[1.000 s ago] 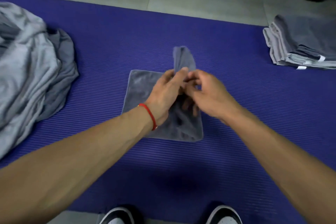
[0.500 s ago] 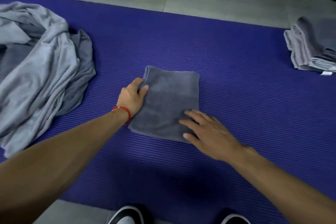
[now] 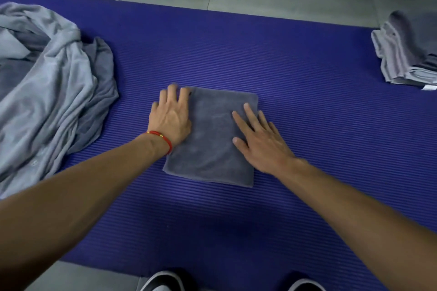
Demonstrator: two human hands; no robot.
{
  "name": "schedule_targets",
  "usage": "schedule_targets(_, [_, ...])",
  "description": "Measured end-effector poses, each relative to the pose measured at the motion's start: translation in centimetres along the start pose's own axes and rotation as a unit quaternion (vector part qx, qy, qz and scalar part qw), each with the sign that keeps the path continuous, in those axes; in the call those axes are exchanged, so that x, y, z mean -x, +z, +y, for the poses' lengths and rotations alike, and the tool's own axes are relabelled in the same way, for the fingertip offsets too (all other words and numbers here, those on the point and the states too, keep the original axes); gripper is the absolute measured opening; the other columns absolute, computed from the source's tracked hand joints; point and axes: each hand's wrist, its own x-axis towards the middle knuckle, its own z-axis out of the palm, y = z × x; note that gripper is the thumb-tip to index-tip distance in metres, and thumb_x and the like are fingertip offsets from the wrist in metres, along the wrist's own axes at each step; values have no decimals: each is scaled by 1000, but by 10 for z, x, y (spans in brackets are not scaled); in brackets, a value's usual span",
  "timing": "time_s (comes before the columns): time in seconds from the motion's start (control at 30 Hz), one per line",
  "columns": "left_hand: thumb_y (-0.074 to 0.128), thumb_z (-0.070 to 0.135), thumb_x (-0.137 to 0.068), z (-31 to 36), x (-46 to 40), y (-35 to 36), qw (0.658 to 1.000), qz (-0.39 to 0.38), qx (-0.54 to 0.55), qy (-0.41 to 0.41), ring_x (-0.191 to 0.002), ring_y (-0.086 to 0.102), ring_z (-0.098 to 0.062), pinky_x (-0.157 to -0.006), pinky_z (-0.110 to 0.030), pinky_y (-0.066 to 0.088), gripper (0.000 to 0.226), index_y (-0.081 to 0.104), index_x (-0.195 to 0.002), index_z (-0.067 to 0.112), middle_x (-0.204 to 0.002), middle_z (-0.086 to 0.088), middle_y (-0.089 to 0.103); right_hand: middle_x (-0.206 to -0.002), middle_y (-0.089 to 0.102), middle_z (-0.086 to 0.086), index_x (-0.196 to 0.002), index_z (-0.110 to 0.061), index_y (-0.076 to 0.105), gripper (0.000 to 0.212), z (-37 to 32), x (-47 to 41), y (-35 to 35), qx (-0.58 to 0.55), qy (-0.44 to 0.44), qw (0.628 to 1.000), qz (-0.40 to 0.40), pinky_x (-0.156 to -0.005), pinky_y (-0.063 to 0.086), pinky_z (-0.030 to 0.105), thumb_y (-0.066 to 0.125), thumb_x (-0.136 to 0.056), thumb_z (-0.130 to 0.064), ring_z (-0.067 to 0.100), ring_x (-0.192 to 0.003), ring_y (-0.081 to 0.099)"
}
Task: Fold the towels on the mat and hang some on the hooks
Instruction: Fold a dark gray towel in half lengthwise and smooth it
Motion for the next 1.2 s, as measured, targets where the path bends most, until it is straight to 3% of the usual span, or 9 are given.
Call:
schedule_targets(0.2, [59, 8, -69, 11, -42, -12, 989, 20, -52, 136, -138, 38, -33, -110, -58, 34, 66, 44, -132, 12, -140, -10, 45, -143, 52, 9, -157, -12, 26, 76, -39, 69, 38, -54, 152, 976, 146, -106, 43, 42, 47, -100, -58, 25, -126, 51])
schedule_targets(0.37, [62, 4, -74, 26, -69, -27, 986, -69, 84, 122, -118, 53, -34, -100, -49, 43, 62, 48, -133, 13, -119, -10, 57, -130, 64, 1, -151, -14, 33, 77, -41, 74, 38, -190, 189, 955, 129, -101, 51, 39, 60, -94, -58, 18, -117, 63])
schedule_targets(0.53, [67, 27, -94, 12, -81, -21, 964, -235, -36, 118, -134, 47, -34, -110, -43, 38, 63, 41, -148, 10, -147, -15, 49, -106, 68, -6, -122, -18, 55, 53, -47, 64, 28, -286, 268, 917, 70, -80, 54, 33, 67, -89, -58, 17, -98, 67])
schedule_targets(0.67, [76, 32, -85, 17, -88, -39, 957, -272, -51, 82, -112, 61, -33, -92, -37, 50, 49, 62, -126, 10, -123, -14, 66, -94, 62, -13, -105, -21, 57, 29, -46, 63, 20, -352, 260, 897, 65, -57, 40, 13, 66, -92, -45, 3, -81, 61])
schedule_targets(0.77, [79, 34, -77, 22, -89, -60, 945, -328, 11, 11, -101, 66, -26, -93, -39, 54, 39, 73, -109, 13, -109, -7, 72, -90, 70, -2, -96, -20, 61, 19, -30, 64, 6, -447, 282, 836, 144, -64, 59, 30, 69, -89, -35, 12, -75, 68])
schedule_targets(0.9, [76, 23, -85, 23, -64, -73, 793, -465, 376, -114, -112, 69, -26, -106, -41, 50, 40, 70, -120, 5, -116, -9, 74, -102, 74, 11, -105, -14, 67, 25, 29, 62, -38, -534, 316, 725, 299, -75, 63, 43, 77, -87, -28, 22, -84, 72])
schedule_targets(0.97, [74, 30, -89, 29, -35, -53, 760, -461, 441, -119, -109, 69, -24, -100, -39, 52, 44, 67, -125, 6, -116, -7, 74, -105, 72, 2, -118, -15, 63, 43, 66, 56, -56, -491, 326, 735, 336, -85, 60, 39, 78, -86, -40, 17, -92, 70])
schedule_targets(1.1, [83, 50, -77, 46, 25, 7, 864, -302, 384, -120, -97, 72, -22, -91, -44, 58, 49, 67, -107, 16, -103, -4, 75, -127, 59, 13, -137, -15, 50, 60, 93, 49, -43, -194, 312, 897, 244, -102, 47, 44, 70, -90, -46, 32, -118, 56])
schedule_targets(1.2, [77, 48, -84, 44, 41, 14, 887, -254, 373, -95, -95, 69, -12, -92, -39, 56, 45, 57, -116, 21, -104, 4, 72, -131, 56, 6, -127, -22, 60, 42, 66, 71, -15, -42, 119, 957, 262, -98, 46, 50, 67, -92, -44, 31, -119, 53])
